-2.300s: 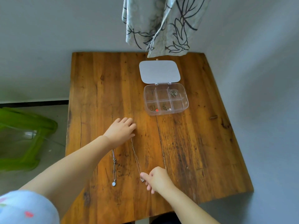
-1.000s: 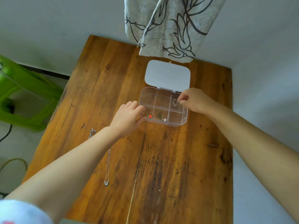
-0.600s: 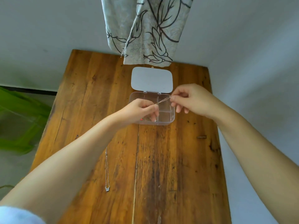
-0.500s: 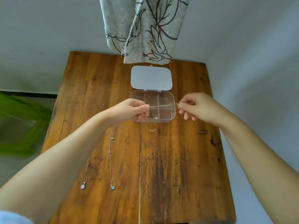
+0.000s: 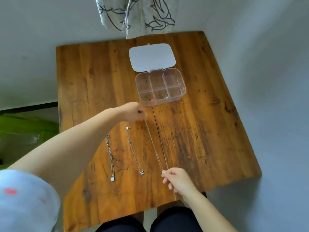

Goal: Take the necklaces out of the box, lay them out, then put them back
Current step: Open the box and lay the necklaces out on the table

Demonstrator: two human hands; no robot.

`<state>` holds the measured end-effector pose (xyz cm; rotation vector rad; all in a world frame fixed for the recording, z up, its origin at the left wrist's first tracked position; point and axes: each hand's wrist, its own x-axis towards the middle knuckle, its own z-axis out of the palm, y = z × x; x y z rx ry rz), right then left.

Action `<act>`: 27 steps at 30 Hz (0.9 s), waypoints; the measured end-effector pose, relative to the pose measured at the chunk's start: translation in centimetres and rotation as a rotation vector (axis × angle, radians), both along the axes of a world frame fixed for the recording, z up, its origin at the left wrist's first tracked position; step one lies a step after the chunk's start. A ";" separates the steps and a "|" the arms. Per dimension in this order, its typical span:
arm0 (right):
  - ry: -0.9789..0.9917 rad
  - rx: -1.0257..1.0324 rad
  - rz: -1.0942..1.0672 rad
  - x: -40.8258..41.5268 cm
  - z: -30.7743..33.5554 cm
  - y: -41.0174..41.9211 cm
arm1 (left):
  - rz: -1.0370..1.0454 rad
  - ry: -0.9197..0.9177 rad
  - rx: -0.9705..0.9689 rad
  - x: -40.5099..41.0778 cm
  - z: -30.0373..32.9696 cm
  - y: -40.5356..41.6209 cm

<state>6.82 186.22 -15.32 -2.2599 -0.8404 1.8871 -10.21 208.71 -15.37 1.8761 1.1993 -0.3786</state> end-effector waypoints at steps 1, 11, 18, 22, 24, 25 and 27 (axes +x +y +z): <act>-0.017 0.003 -0.041 -0.7 -0.2 -0.4 | 0.005 -0.012 0.039 0.2 -0.6 -0.4; -0.215 0.003 0.081 -2.7 -0.8 0.1 | -0.074 -0.006 0.532 1.5 -4.6 -2.8; -0.158 -0.017 0.181 -0.5 0.2 2.0 | 0.202 -0.145 0.551 0.1 -4.4 -3.6; -0.154 0.145 0.216 2.3 2.9 7.8 | 0.377 -0.189 0.577 -1.0 -3.4 -3.7; -0.161 0.247 0.250 3.3 3.9 12.1 | 0.410 -0.206 0.601 -0.7 -3.1 -3.4; -0.163 0.304 0.276 3.6 4.1 14.4 | 0.414 -0.208 0.620 -0.4 -3.0 -3.1; -0.185 0.435 0.373 3.6 4.0 18.8 | 0.414 -0.195 0.635 0.3 -2.9 -2.7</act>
